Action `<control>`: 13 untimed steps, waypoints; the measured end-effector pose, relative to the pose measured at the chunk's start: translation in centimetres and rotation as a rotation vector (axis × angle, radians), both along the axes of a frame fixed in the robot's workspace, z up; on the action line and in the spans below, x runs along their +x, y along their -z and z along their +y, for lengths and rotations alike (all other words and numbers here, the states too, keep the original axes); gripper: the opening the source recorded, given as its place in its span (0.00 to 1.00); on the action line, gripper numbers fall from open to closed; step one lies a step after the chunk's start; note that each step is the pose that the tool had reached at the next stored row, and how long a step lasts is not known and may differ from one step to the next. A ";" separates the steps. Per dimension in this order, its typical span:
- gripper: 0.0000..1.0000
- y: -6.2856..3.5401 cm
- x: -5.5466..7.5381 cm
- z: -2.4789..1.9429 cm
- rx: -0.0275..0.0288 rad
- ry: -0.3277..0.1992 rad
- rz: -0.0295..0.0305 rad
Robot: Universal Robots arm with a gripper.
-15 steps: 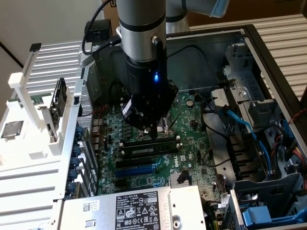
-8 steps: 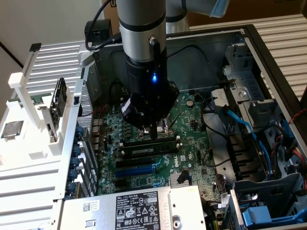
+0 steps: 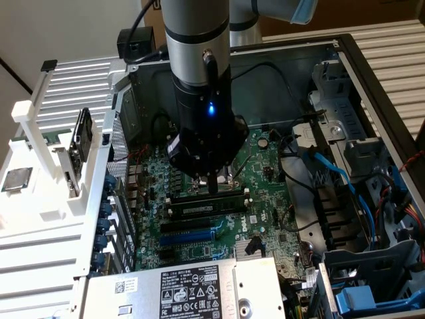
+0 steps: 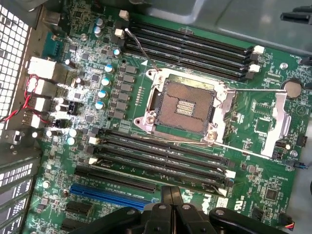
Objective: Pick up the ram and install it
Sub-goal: 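Press down the ram until it locks into place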
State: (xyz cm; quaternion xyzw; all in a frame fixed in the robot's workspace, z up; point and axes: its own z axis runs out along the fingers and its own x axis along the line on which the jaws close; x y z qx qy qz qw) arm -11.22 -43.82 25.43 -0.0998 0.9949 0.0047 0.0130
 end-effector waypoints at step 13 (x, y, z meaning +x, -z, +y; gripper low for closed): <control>0.11 0.00 0.0 0.00 -0.0001 0.196 0.0000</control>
